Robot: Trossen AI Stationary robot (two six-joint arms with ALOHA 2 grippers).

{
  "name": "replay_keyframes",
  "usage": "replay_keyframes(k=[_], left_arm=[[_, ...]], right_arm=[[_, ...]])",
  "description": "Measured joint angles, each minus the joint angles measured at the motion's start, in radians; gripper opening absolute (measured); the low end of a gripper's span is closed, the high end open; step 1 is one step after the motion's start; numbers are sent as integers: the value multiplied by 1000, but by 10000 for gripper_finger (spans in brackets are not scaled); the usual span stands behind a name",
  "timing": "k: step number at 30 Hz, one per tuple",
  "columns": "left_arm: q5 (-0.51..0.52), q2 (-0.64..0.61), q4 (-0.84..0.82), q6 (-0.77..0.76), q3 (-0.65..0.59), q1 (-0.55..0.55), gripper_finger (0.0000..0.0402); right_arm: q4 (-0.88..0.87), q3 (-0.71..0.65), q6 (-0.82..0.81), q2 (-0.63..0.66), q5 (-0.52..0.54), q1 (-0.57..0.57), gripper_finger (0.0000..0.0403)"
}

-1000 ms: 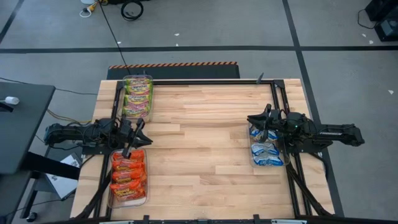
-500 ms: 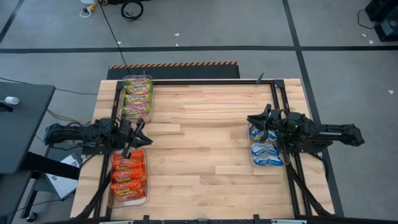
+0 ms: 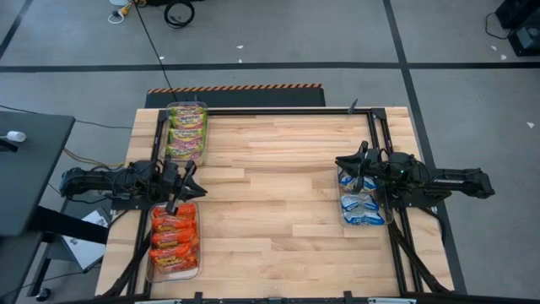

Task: Sort Maruchan noodles
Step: Return to Home Position

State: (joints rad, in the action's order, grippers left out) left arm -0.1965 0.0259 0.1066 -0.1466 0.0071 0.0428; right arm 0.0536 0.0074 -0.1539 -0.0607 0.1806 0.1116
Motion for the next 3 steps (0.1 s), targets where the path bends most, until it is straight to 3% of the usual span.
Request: replay_keyframes(k=[3], left_arm=[[0, 0, 0, 0, 0, 0, 41]], right_arm=[[0, 0, 0, 0, 0, 0, 71]])
